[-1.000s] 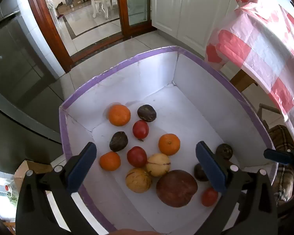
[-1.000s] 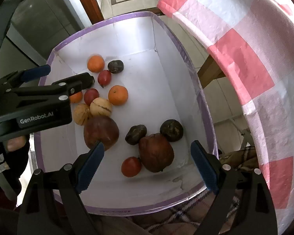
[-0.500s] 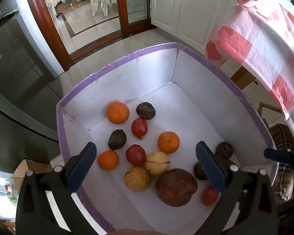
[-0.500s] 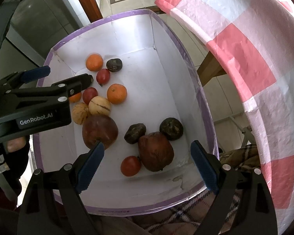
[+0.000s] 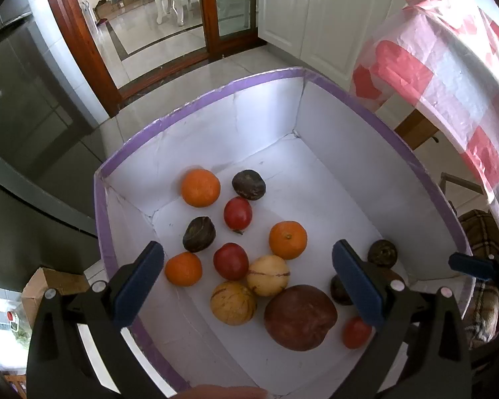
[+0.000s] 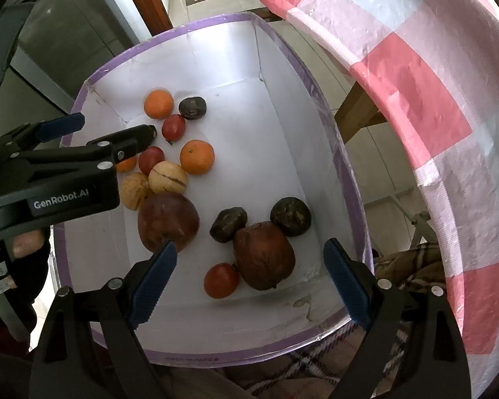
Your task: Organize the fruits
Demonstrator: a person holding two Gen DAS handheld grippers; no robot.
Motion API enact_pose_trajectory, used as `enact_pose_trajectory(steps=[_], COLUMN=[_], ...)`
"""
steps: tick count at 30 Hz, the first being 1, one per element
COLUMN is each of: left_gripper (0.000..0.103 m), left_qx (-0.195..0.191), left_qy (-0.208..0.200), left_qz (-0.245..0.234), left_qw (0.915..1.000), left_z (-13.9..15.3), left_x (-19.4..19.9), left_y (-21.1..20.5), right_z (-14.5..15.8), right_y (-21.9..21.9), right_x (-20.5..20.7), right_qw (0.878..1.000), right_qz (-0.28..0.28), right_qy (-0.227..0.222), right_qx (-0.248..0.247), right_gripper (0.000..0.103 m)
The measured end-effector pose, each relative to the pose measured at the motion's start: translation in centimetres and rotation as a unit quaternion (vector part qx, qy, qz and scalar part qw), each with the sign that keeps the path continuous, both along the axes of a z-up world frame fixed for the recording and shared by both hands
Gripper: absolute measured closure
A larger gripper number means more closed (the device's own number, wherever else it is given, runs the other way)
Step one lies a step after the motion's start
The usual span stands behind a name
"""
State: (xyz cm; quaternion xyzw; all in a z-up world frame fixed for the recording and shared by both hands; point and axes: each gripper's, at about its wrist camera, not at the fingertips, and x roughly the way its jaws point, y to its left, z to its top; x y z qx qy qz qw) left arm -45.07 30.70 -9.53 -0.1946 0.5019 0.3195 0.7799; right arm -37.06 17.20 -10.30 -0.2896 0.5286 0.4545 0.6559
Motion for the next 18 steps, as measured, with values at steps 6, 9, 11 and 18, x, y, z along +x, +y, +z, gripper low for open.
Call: enact_pose_trajectory(steps=[6, 9, 11, 18], left_gripper=[0.002, 0.002, 0.002, 0.002], left_qx=[-0.007, -0.005, -0.008, -0.004], left_qy=[0.005, 0.005, 0.006, 0.011], left_qz=[0.001, -0.002, -0.003, 0.004], left_qw=[1.0, 1.0, 0.9999, 0.9999], left_z=[-0.1, -0.08, -0.06, 0.46], left_x=[-0.01, -0.01, 0.04, -0.01], left_y=[0.47, 0.56, 0.55, 0.74], right_z=[-0.06, -0.05, -0.05, 0.24], right_y=[-0.11, -0.08, -0.09, -0.1], right_x=[-0.06, -0.04, -0.03, -0.46], right_qw=[1.0, 1.0, 1.0, 1.0], right_qz=[0.001, 0.001, 0.001, 0.009], right_qy=[0.001, 0.001, 0.001, -0.003], right_qx=[-0.001, -0.001, -0.001, 0.004], right_gripper=[0.016, 0.016, 0.016, 0.016])
